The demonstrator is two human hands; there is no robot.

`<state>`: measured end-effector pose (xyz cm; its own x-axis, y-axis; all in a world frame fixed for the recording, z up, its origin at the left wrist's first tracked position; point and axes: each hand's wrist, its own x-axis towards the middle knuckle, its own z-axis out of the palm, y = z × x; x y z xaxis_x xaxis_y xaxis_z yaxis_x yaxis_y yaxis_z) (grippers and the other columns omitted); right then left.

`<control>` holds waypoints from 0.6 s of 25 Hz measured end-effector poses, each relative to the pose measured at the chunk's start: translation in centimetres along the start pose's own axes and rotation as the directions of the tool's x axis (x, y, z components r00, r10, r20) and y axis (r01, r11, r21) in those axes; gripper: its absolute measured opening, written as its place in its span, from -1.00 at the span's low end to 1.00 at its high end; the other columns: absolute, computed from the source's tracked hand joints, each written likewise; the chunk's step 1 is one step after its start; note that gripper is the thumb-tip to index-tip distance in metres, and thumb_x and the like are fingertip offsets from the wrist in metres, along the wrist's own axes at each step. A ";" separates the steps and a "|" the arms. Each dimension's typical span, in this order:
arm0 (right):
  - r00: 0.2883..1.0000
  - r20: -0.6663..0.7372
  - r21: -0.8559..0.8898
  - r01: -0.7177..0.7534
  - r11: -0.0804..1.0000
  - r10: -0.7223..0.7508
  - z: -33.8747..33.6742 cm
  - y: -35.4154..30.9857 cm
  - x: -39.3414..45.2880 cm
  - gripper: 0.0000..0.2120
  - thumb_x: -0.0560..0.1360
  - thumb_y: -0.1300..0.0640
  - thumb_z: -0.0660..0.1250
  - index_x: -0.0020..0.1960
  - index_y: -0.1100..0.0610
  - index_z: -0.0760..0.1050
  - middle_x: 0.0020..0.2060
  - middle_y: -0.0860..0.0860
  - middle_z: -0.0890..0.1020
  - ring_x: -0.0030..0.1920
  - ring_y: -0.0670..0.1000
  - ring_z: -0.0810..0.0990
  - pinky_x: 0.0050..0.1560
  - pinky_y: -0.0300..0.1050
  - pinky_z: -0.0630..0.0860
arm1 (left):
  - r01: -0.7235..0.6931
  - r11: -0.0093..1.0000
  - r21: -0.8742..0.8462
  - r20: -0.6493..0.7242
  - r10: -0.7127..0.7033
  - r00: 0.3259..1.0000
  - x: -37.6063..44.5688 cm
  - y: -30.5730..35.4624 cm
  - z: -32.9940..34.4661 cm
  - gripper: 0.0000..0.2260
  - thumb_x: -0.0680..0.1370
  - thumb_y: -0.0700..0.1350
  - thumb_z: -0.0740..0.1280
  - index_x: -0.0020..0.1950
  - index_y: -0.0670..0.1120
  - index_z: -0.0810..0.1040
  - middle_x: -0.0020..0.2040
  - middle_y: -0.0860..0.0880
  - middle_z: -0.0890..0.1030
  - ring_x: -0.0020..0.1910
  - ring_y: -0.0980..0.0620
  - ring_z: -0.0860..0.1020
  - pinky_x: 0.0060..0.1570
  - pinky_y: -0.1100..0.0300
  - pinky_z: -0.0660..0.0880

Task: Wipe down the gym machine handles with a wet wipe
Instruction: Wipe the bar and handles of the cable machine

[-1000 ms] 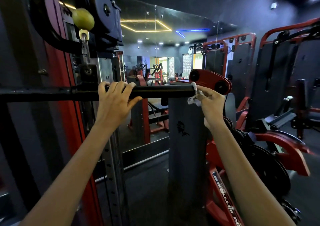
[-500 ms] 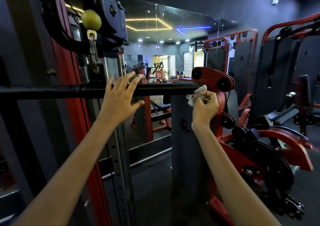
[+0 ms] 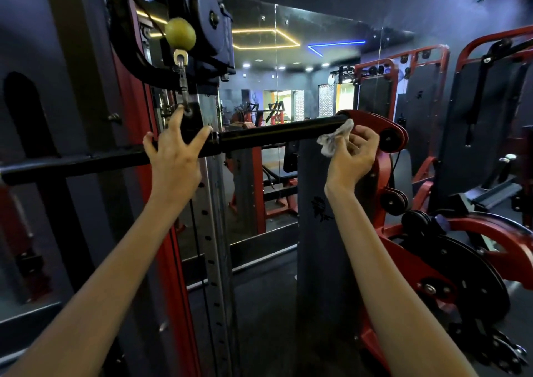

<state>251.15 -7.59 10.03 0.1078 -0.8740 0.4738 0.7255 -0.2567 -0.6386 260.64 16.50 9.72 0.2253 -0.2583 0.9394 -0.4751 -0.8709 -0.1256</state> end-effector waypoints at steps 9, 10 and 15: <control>0.982 -0.191 -0.128 -0.016 0.992 -0.008 0.6 1.2 0.1 -0.85 0.42 0.37 0.33 -0.17 0.14 0.49 -0.12 0.18 0.58 -0.20 0.01 0.55 -0.16 -0.20 0.56 | 0.004 1.000 -0.001 0.116 -0.004 0.993 0.5 -0.2 -1.7 -0.41 0.37 -0.42 0.37 0.34 -0.03 0.41 0.43 -0.26 0.19 0.06 -0.23 0.44 0.21 -0.30 0.26; 0.978 -0.210 -0.125 -0.008 0.992 -0.019 0.6 1.2 -0.2 -0.84 0.41 0.41 0.31 -0.17 0.16 0.49 -0.13 0.16 0.56 -0.20 -0.01 0.52 -0.19 -0.28 0.52 | 0.008 1.000 -0.002 0.129 -0.008 0.992 0.6 -0.2 -1.9 -0.41 0.37 -0.41 0.37 0.35 -0.03 0.41 0.44 -0.25 0.18 0.08 -0.23 0.43 0.21 -0.30 0.25; 0.994 -0.101 -0.160 0.013 0.987 -0.029 1.2 1.5 -2.6 -0.85 0.42 0.41 0.31 -0.15 0.18 0.49 -0.15 0.03 0.50 -0.19 -0.04 0.52 -0.19 -0.33 0.49 | 0.013 1.000 -0.001 0.178 -0.013 0.984 0.6 -0.1 -2.6 -0.40 0.39 -0.38 0.38 0.37 -0.01 0.38 0.47 -0.23 0.12 0.16 -0.23 0.41 0.24 -0.33 0.24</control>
<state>252.79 -5.24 8.57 0.0171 -0.9034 0.4285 0.6085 -0.3306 -0.7214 258.66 17.49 11.15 0.3790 -0.3175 0.8693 -0.4732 -0.8737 -0.1128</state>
